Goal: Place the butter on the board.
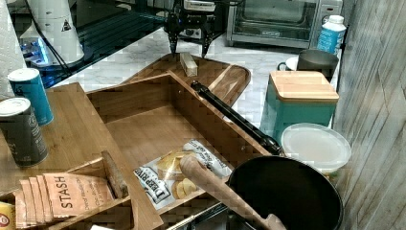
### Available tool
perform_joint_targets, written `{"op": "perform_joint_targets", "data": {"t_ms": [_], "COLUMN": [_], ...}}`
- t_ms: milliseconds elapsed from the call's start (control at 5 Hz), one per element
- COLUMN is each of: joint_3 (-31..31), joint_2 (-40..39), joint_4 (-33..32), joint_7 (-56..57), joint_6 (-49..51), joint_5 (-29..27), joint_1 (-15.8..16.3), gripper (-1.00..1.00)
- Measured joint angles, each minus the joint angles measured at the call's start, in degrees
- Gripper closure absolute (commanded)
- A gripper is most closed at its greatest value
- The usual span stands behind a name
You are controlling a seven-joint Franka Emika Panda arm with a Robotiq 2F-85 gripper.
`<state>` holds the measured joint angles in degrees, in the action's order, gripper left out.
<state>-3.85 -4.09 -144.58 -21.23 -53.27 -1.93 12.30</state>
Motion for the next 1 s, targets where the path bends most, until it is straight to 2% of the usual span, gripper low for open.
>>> {"op": "perform_joint_targets", "data": {"t_ms": [1000], "joint_3": [0.15], "joint_2": [-0.06], "joint_4": [0.00], "joint_7": [0.00], "joint_6": [-1.20], "joint_5": [0.00], "joint_1": [0.12], "gripper": [-1.00]}}
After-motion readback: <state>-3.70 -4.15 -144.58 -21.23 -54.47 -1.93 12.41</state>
